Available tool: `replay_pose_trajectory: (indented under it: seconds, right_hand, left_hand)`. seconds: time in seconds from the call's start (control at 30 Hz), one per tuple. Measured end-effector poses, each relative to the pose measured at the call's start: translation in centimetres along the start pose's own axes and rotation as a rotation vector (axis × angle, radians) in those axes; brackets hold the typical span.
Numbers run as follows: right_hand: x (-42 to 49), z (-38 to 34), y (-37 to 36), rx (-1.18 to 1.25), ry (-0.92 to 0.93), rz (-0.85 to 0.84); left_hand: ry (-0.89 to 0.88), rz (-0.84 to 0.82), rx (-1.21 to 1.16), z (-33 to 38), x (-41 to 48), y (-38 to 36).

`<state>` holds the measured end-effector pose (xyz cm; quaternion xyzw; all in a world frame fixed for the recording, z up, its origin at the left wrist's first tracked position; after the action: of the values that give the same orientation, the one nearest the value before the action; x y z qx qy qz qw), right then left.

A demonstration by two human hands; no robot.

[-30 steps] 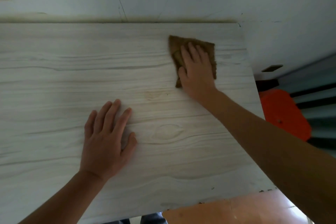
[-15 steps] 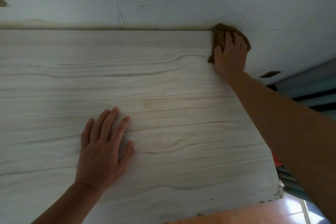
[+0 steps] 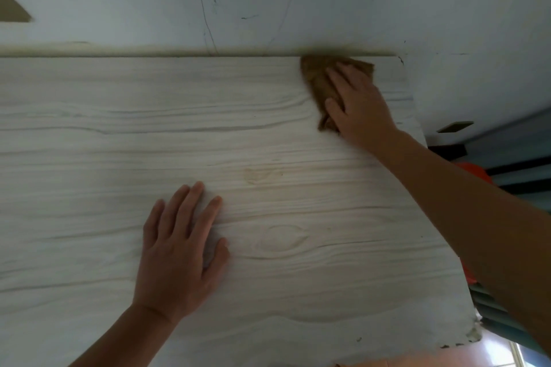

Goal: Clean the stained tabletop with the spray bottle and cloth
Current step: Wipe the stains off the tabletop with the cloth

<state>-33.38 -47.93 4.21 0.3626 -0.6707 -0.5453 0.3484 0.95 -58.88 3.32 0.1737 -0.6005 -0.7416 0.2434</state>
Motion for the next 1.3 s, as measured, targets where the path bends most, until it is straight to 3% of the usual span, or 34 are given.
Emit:
replay_pose_trajectory:
  seconds: [0.17, 0.4, 0.5, 0.57, 0.67, 0.77, 1.0, 1.3]
  right_hand:
    - [2.1, -1.3, -0.8, 0.008, -0.225, 0.09]
    - [2.4, -15.3, -3.6, 0.055, 0.31, 0.023]
    - [1.2, -16.0, -4.2, 0.024, 0.486, -0.075]
    - [2.1, -13.1, -3.6, 0.007, 0.424, -0.067]
    - [3.2, -7.1, -2.4, 0.035, 0.107, -0.025]
    - [2.7, -7.0, -2.6, 0.051, -0.088, -0.023]
    - [-7.3, -20.3, -4.1, 0.153, 0.236, -0.055]
    - [-17.7, -22.9, -3.7, 0.071, 0.105, -0.122]
  left_hand:
    - [0.002, 0.003, -0.006, -0.2, -0.1, -0.1]
    - [0.009, -0.011, 0.013, -0.2, -0.1, -0.1]
    - [0.006, -0.009, 0.012, -0.3, -0.1, -0.1]
    - [0.004, -0.004, 0.007, -0.2, -0.1, -0.1]
    - [0.01, 0.002, 0.008, -0.3, -0.1, -0.1]
    - [0.015, -0.003, 0.01, -0.4, -0.1, -0.1]
    - [0.032, -0.03, 0.01, -0.6, -0.2, -0.4]
    - [0.032, -0.047, -0.15, -1.3, -0.1, 1.0]
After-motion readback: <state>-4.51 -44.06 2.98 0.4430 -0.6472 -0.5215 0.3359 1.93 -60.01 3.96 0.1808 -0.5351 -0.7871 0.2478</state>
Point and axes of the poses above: each hand's wrist, its own x-axis towards the middle knuckle, its own y-axis out of the back of the hand, z = x × y, the point moved 10 cm from there along x, towards the middle knuckle, and after that the axes turned 14 degrees about y, right-handed, at the moved point
